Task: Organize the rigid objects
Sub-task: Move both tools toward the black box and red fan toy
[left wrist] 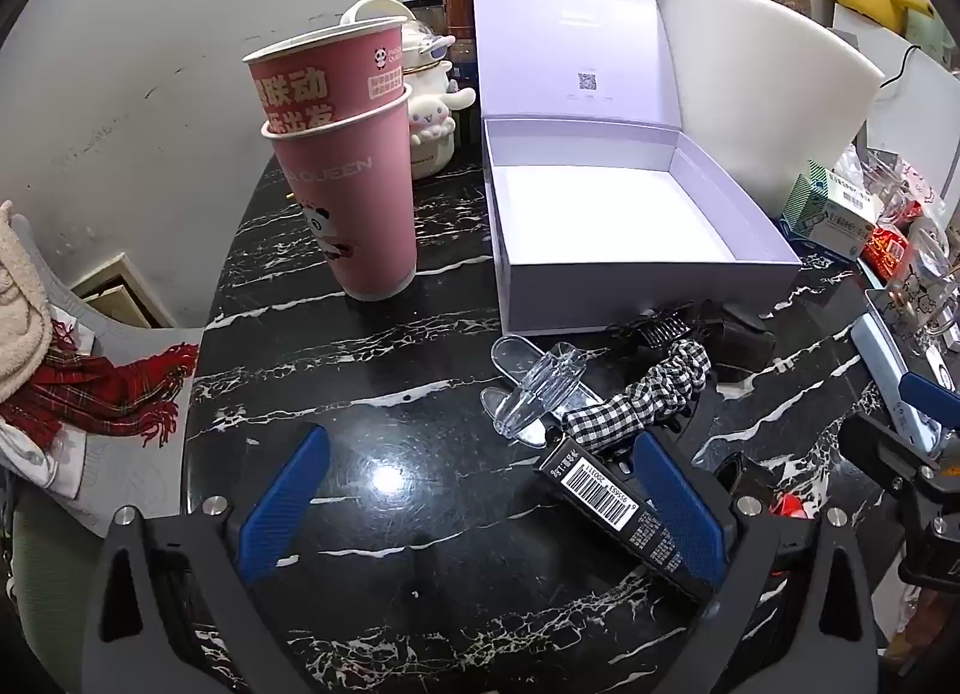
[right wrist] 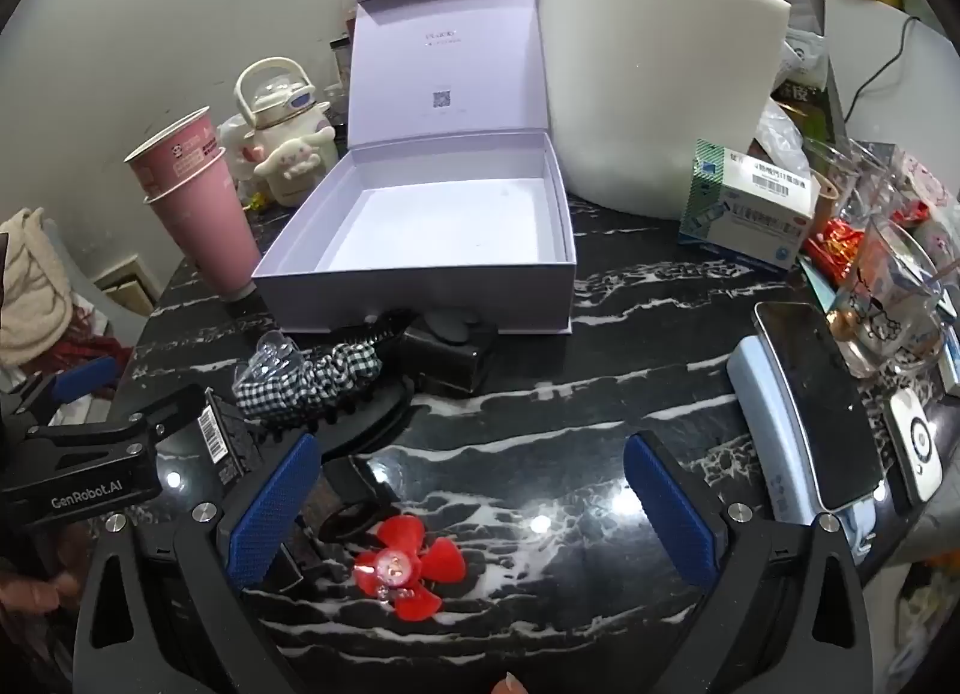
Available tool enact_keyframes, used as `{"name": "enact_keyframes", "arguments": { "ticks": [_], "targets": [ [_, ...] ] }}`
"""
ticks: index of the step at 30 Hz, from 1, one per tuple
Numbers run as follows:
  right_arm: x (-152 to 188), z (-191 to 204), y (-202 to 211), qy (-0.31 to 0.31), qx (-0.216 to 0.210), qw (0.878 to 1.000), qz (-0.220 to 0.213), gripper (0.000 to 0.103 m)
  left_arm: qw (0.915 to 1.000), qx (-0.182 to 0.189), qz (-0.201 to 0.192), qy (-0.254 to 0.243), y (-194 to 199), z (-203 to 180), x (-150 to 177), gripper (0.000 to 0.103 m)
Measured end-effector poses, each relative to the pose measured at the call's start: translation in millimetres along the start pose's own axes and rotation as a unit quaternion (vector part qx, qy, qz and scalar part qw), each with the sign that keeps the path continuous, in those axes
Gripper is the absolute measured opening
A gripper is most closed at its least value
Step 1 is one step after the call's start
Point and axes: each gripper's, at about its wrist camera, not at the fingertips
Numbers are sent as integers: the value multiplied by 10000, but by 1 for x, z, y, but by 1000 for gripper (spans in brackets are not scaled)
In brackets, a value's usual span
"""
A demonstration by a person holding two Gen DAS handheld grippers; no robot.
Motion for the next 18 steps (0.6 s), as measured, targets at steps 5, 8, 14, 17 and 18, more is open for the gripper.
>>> {"name": "enact_keyframes", "arguments": {
  "ticks": [5, 8, 14, 17, 18],
  "targets": [
    [0, -1, 0, -3, -19, 10000, -22, 103, 10000, -32, 3, 8, 1, 0, 0, 103],
    [1, 0, 2, 5, -23, 10000, -25, 103, 10000, -40, 19, 19, 1, 1, 0, 103],
    [2, 0, 5, -8, -58, 10000, 29, 103, 10000, -31, 33, -24, 2, -7, -1, 103],
    [2, 1, 1, 25, -62, 10000, 63, 103, 10000, -12, 21, -51, 3, -5, 1, 103],
    [2, 0, 1, 25, -70, 9999, 67, 103, 10000, -10, 22, -55, 3, -5, 2, 103]
  ]
}}
Point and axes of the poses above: each gripper's, at about its wrist camera, not at the fingertips, and y roughly against the way its jaws point, z to its left, x to its underside, and after that the axes turned 1 degree about -x, right-handed
